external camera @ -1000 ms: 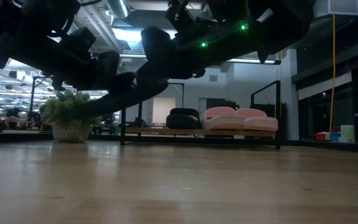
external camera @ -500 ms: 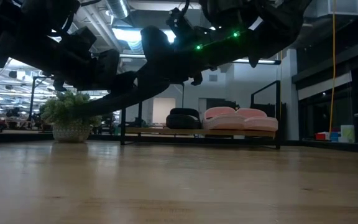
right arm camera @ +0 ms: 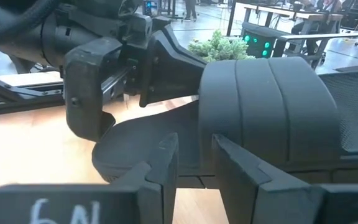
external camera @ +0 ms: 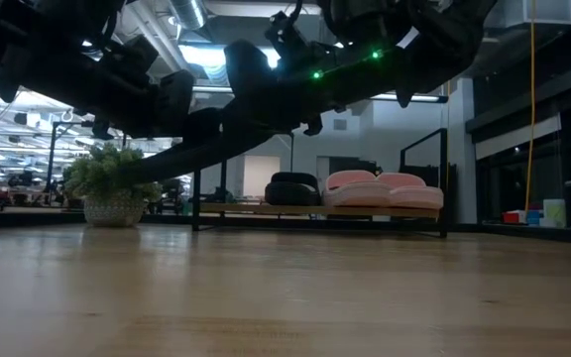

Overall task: Pick and place slides into the shelf
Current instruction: Put the black slides on the shelf

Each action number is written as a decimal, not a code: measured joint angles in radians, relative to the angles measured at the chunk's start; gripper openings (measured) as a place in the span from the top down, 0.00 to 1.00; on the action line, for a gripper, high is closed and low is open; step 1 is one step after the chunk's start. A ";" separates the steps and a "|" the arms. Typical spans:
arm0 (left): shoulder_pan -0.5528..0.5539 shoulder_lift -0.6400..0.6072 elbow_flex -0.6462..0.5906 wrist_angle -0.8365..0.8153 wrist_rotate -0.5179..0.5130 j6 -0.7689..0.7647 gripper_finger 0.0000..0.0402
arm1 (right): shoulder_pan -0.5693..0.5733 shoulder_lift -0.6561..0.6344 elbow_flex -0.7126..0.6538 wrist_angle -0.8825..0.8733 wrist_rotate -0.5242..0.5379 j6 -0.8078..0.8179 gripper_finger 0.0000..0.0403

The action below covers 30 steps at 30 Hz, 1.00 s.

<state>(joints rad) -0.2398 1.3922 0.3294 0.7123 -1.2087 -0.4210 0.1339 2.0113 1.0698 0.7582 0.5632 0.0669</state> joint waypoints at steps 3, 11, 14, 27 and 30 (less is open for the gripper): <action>0.000 0.000 0.000 0.000 0.000 -0.002 1.00 | -0.003 0.000 0.000 0.000 0.000 0.000 0.75; 0.000 0.000 0.000 0.009 0.012 -0.002 1.00 | -0.004 0.000 0.000 0.002 -0.019 0.000 0.75; 0.001 0.000 0.000 0.040 0.028 0.012 1.00 | -0.006 0.000 0.000 0.020 -0.020 -0.014 0.75; 0.002 0.000 0.000 0.062 0.080 0.050 1.00 | -0.024 0.000 0.000 0.037 -0.023 -0.053 0.75; 0.002 0.000 0.000 0.062 0.090 0.057 1.00 | -0.024 0.000 0.000 0.031 -0.018 -0.069 0.75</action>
<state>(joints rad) -0.2379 1.3922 0.3290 0.7738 -1.1189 -0.3637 0.1097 2.0109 1.0698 0.7893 0.5453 -0.0020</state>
